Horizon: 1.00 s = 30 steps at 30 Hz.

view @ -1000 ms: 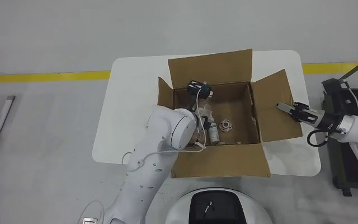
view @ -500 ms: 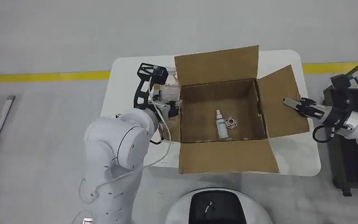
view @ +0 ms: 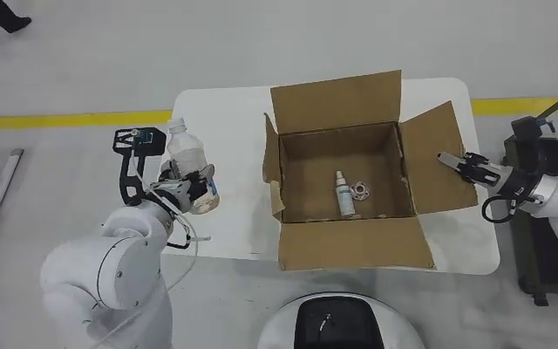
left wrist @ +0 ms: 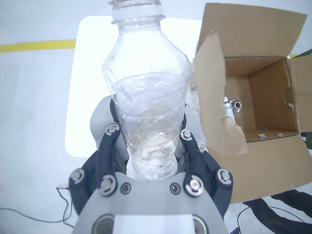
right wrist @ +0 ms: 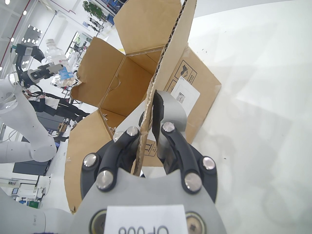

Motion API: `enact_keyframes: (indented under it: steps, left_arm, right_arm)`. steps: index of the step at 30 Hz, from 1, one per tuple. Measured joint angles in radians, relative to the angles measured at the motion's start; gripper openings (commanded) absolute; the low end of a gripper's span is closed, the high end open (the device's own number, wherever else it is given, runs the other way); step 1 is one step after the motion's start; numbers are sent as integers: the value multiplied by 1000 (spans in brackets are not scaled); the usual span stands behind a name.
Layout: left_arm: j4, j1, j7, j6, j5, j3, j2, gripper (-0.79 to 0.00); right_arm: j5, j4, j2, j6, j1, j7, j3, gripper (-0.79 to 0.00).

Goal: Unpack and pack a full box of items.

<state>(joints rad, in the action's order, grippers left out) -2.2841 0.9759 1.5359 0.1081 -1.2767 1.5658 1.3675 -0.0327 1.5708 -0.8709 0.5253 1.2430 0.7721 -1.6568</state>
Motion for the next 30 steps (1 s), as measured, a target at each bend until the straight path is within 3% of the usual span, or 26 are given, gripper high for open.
enact_keyframes:
  steps: [5, 8, 17, 30]
  left_arm:
    - [113, 37, 0, 1, 7, -12, -17, -785]
    - [199, 29, 0, -2, 89, -31, -25, -785]
    - [426, 18, 0, -28, 71, -118, -58, -785]
    - [424, 18, 0, -28, 71, -118, -58, -785]
  right_arm:
    - [-5, 3, -1, -8, 13, -30, -1, -785]
    - [-10, 5, -2, -15, 24, -43, -5, -785]
    - [-17, 8, -2, -22, 49, -59, -14, -785]
    - [-16, 10, -2, -20, 48, -55, -11, -785]
